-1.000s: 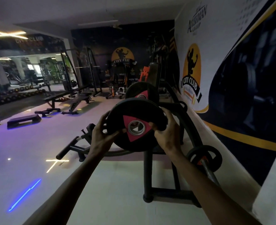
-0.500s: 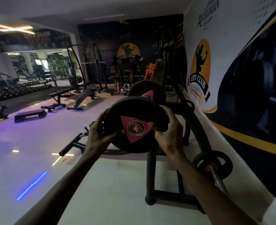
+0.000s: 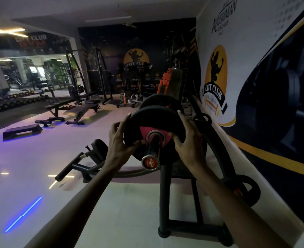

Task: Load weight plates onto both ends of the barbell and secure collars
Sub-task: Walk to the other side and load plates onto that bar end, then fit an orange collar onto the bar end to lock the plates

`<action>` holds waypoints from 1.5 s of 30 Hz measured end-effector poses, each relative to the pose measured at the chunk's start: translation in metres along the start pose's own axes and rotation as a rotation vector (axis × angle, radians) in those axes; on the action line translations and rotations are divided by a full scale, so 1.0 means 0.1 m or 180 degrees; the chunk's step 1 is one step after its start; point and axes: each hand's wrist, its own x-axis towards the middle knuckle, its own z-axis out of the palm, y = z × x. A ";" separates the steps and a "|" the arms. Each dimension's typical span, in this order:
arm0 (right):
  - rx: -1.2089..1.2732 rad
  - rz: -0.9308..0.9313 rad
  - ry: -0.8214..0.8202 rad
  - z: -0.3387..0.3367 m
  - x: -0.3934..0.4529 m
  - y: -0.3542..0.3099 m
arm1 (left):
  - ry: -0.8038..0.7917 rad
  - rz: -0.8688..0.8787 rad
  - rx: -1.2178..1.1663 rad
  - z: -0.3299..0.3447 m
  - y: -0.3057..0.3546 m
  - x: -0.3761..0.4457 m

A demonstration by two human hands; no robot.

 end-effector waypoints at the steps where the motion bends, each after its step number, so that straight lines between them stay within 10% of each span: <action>1: -0.0047 -0.0035 -0.0067 0.02 0.07 0.04 | -0.0033 -0.0009 0.0021 0.05 -0.05 0.08; 26: -0.0158 0.0321 0.0271 0.54 1.60 0.50 | -0.0388 0.0536 -0.0404 0.68 -0.73 1.58; 45: -0.0790 0.1873 -0.0346 1.62 3.29 0.73 | -0.0307 0.0773 -0.0347 0.65 -0.74 1.78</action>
